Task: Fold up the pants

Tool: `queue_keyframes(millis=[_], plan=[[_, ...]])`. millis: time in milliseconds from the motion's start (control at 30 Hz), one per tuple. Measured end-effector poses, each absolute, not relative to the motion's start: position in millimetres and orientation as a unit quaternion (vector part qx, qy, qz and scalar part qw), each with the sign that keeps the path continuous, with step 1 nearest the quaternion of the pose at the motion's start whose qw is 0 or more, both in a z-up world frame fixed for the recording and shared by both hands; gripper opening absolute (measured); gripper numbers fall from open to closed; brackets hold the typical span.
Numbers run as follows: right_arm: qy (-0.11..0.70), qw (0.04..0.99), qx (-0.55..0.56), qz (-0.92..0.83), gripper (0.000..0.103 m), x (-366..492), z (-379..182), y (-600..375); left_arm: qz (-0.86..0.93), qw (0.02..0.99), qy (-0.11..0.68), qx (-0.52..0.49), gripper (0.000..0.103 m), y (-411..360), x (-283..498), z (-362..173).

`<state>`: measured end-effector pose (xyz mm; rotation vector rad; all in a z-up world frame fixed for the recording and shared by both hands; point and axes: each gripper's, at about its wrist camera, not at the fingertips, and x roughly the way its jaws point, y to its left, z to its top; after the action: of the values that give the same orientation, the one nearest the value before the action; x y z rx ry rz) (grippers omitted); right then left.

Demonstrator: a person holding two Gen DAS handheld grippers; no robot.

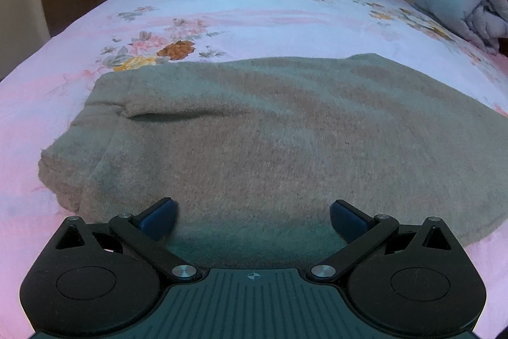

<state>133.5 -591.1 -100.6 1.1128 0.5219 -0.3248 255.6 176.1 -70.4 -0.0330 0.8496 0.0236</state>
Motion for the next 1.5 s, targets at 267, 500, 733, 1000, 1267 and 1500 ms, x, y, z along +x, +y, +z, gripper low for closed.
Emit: queue_keyframes(millis=[267,500,733,1000,1267,1500], plan=[[0.189,0.863,0.441,-0.156,0.008,110.8,-49.1,-554.4,0.044,0.928,0.37,-0.016,0.103,188.8,230.4,-57.0],[0.268,0.91,0.311,0.061,0.019,228.5,-9.7,-413.3,0.077,0.931,0.354,-0.04,0.103,197.6,225.6,-46.7],[0.323,0.907,0.159,0.218,0.031,323.6,2.4,-248.9,0.127,0.927,0.347,-0.064,0.103,234.4,215.1,-42.0],[0.369,0.865,0.079,0.33,0.031,380.9,-21.4,-118.2,0.163,0.92,0.348,-0.071,0.103,268.4,229.0,-47.3],[0.431,0.844,0.027,0.317,0.001,411.3,-49.5,-85.9,0.172,0.896,0.387,-0.133,0.103,284.9,233.6,-86.9],[0.396,0.871,0.076,0.282,0.028,447.7,-29.8,-135.0,0.183,0.896,0.385,-0.125,0.103,275.9,239.9,-89.6]])
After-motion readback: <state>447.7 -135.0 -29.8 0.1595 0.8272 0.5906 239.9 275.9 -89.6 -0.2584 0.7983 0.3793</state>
